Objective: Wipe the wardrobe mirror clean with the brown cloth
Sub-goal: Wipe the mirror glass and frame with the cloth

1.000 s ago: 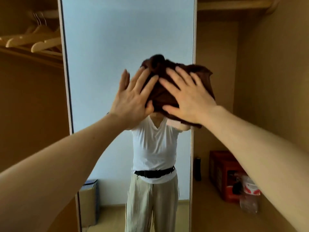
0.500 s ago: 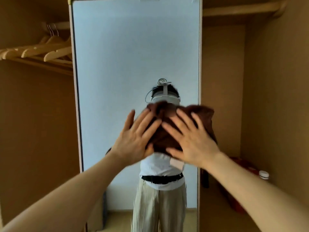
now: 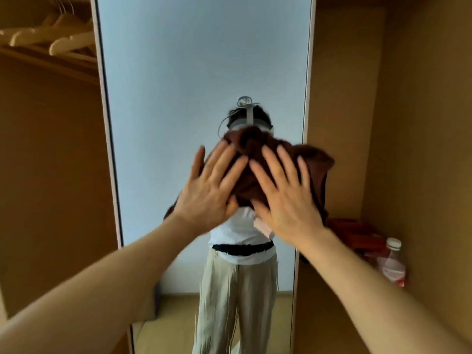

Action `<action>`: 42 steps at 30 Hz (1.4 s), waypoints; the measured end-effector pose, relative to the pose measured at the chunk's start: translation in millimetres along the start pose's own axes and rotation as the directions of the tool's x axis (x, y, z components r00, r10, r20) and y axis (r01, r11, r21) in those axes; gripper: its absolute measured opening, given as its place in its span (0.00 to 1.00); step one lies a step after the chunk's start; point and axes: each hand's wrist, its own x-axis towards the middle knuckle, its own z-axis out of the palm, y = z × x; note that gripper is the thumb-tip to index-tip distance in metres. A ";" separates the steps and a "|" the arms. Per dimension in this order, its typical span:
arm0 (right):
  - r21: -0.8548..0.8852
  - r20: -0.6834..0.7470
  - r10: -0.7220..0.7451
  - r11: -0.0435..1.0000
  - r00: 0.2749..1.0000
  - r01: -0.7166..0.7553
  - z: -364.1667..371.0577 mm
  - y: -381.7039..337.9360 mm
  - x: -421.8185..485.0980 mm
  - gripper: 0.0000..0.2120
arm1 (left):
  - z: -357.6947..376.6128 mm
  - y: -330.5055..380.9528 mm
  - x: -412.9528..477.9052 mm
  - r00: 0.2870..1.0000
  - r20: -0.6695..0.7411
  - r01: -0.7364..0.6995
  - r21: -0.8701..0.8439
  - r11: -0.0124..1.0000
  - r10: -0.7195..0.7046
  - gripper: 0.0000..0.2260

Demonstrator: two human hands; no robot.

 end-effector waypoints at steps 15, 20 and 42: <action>0.009 0.062 0.074 0.997 0.995 -0.075 -7.0 -17.7 -29.7 0.37 | -0.9 6.0 -7.2 0.986 0.076 -0.147 0.001 0.989 0.146 0.29; -0.003 -0.015 0.112 0.994 0.994 -0.112 -18.8 5.7 29.1 0.31 | -5.9 -17.0 48.9 0.997 -0.058 -0.048 0.020 0.999 0.049 0.24; -0.076 0.087 0.151 0.987 0.985 -0.144 -23.4 16.0 18.9 0.35 | -11.7 -6.7 58.4 0.993 0.055 -0.106 0.045 0.993 0.104 0.27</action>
